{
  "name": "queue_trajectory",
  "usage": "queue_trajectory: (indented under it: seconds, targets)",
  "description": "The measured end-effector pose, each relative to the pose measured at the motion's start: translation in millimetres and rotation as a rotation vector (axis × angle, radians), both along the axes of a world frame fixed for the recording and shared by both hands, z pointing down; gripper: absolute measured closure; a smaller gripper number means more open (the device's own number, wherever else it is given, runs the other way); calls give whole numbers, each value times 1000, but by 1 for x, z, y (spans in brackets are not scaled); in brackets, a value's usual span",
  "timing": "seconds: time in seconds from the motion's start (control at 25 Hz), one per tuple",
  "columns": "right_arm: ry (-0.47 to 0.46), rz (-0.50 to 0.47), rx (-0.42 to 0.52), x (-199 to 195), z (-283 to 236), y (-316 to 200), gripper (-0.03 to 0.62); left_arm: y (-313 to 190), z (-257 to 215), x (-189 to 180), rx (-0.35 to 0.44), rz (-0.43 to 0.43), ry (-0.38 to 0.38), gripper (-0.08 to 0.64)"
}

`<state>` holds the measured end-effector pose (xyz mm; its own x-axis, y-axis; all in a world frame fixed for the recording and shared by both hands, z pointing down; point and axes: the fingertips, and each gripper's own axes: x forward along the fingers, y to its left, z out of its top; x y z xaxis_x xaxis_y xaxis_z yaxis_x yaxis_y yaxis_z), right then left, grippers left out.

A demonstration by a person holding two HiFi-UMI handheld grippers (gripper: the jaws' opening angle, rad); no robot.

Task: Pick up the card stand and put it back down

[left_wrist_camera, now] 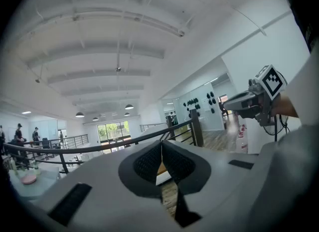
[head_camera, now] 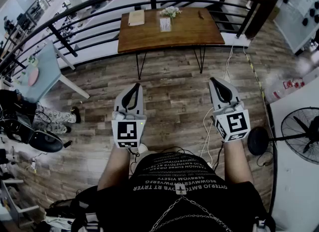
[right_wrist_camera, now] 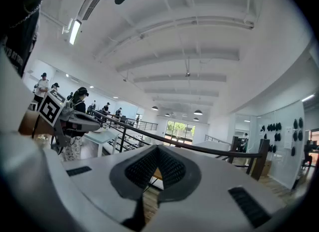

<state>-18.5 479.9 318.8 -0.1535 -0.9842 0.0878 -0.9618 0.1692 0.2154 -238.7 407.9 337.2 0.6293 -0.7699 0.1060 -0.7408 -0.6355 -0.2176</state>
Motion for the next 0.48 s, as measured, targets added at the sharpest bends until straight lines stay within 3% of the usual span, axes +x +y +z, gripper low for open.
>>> queue_trajectory:
  seconds: [0.48]
  targets:
    - [-76,-53,-56,22,38,21,578,27,-9,17,71,-50,-20,531]
